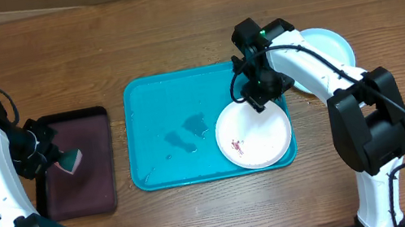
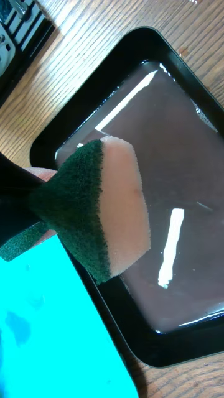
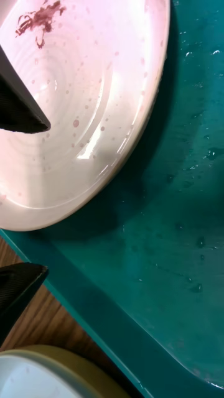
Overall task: Clean dirty plates on tray and stack at the side
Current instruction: 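Move the right gripper to the white plate and pull it to tray center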
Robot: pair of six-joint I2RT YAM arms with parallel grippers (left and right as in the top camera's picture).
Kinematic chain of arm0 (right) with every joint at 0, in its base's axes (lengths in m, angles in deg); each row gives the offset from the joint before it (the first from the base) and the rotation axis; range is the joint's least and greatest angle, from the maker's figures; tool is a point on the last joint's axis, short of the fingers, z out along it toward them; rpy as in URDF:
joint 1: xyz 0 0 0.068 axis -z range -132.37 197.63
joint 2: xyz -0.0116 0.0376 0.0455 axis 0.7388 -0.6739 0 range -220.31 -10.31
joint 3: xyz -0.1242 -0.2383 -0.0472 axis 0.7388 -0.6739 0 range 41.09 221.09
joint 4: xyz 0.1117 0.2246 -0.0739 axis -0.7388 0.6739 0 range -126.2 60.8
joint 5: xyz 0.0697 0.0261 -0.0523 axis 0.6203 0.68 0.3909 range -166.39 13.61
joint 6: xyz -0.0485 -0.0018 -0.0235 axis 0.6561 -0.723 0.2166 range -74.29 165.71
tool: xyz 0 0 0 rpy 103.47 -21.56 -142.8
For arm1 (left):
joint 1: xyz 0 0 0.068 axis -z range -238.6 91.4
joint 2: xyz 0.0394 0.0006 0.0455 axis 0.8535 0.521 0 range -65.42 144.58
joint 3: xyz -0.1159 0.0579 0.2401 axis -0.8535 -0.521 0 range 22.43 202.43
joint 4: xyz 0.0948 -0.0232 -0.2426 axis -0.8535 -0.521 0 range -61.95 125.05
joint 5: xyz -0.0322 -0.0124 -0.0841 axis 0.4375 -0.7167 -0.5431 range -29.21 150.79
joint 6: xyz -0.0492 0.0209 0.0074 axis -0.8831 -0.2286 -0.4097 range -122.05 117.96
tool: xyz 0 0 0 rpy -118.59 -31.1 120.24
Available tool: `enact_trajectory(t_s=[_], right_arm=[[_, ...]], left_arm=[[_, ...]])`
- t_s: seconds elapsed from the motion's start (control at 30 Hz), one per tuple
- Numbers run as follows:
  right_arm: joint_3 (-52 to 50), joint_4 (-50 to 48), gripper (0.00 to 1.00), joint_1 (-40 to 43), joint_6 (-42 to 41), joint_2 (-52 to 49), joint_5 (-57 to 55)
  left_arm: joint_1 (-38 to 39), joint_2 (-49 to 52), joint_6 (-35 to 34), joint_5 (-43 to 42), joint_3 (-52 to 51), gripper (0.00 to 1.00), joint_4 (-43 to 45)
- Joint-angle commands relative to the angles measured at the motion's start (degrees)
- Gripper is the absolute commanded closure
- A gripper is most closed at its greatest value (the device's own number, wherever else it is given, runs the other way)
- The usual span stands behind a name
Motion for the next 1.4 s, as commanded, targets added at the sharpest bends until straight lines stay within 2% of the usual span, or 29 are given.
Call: enact_trajectory(t_s=[0.0,0.27,0.43,0.53,0.6,0.87,0.97,1.1,1.37], right_arm=[[-1.6,-0.2,0.32,0.3,0.3,1.5,1.3],[-7.3,-4.1,0.32,0.6,0.4,1.5,1.3],[-7.5,-4.3,0.38,0.6,0.3,1.5,1.3],[-7.5,-4.3,0.47,0.6,-0.1,1.5,2.0],[-7.5,-4.3,0.71,0.6,-0.4,1.5,3.9],[-7.5,-5.7,0.70,0.6,-8.0,1.5,10.8],[-7.5,-7.1,0.78,0.6,-11.4,1.5,14.1],[-7.5,-9.1,0.96,0.2,-16.0,1.5,16.4],[-8.7,-13.1,0.96,-3.6,-22.5,1.5,16.8]], left_arm=[[-0.3,0.1,0.9,-0.2,-0.2,0.96,0.1],[-0.3,0.1,0.9,-0.2,-0.2,0.96,0.1],[-0.3,0.1,0.9,-0.2,-0.2,0.96,0.3],[-0.3,0.1,0.9,-0.2,-0.2,0.96,0.3],[-0.3,0.1,0.9,-0.2,-0.2,0.96,0.3],[-0.3,0.1,0.9,-0.4,-0.2,0.96,0.2],[-0.3,0.1,1.7,-1.8,-0.2,0.96,0.3],[-0.2,0.1,4.8,-5.6,-0.2,0.96,0.4],[4.9,0.1,10.4,-8.3,-0.3,0.96,0.6]])
